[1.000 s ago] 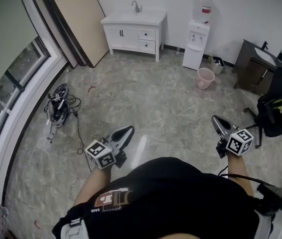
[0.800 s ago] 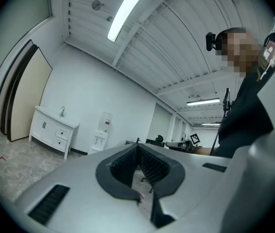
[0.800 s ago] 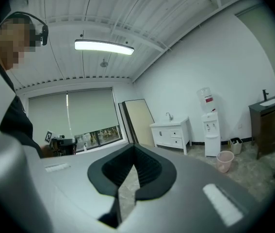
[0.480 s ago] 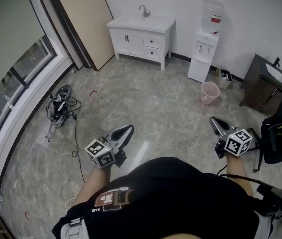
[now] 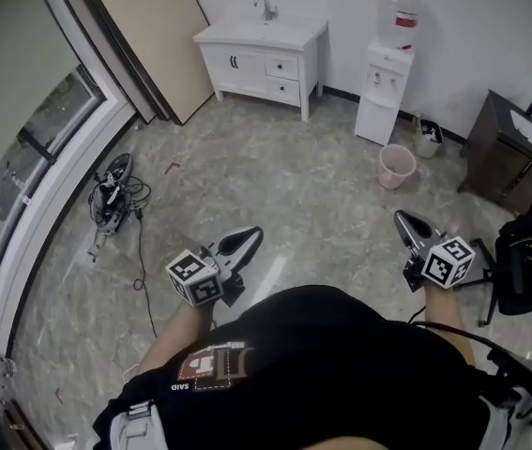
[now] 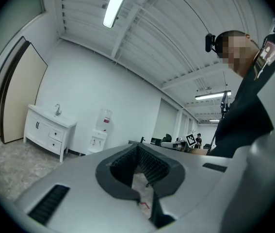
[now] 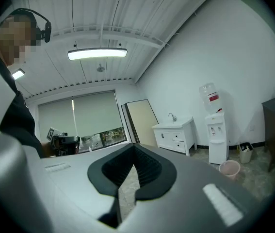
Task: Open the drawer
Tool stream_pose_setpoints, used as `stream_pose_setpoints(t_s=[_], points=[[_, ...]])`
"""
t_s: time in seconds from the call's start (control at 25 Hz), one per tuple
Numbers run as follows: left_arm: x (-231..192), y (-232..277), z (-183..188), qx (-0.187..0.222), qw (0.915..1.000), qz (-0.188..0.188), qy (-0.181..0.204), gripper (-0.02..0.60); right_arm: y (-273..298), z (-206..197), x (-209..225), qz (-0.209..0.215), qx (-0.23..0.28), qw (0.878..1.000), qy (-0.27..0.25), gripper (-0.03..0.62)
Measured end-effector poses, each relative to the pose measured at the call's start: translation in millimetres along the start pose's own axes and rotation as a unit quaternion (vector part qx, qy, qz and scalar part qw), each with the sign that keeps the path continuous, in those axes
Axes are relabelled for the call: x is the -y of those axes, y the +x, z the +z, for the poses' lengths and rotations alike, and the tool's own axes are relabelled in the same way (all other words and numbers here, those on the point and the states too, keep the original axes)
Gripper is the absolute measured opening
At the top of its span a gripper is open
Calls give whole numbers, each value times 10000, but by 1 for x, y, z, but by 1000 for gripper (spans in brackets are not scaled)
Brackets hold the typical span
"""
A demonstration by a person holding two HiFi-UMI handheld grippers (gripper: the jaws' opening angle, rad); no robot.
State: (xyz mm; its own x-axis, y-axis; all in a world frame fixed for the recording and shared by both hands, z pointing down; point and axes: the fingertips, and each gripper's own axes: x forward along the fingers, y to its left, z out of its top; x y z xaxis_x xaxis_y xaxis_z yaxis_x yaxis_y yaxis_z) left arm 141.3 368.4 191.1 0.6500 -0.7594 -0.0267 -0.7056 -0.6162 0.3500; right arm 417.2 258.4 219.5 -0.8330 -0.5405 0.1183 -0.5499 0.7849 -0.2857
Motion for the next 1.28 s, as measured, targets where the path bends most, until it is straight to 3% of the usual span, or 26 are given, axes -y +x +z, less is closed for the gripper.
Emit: stream_pose_setpoints(t_s=[0.2, 0.36, 0.56, 0.96, 1.28], points=[[-21, 41, -3, -219, 9997, -46, 33, -2, -9, -2, 38, -279, 54, 9995, 167, -2], [-38, 70, -6, -350, 9989, -301, 24, -2, -5, 0, 62, -532, 40, 9984, 198, -2], [-88, 105, 1, -348, 9973, -652, -1, -2, 21, 14, 89, -900, 68, 9959, 58, -2], [-240, 142, 74, -287, 9954, -914, -33, -2, 159, 76, 117, -1209, 137, 9925, -77, -2], [-341, 150, 95, -293, 9949, -960, -28, -2, 259, 80, 136, -1291, 62, 9916, -66, -2]])
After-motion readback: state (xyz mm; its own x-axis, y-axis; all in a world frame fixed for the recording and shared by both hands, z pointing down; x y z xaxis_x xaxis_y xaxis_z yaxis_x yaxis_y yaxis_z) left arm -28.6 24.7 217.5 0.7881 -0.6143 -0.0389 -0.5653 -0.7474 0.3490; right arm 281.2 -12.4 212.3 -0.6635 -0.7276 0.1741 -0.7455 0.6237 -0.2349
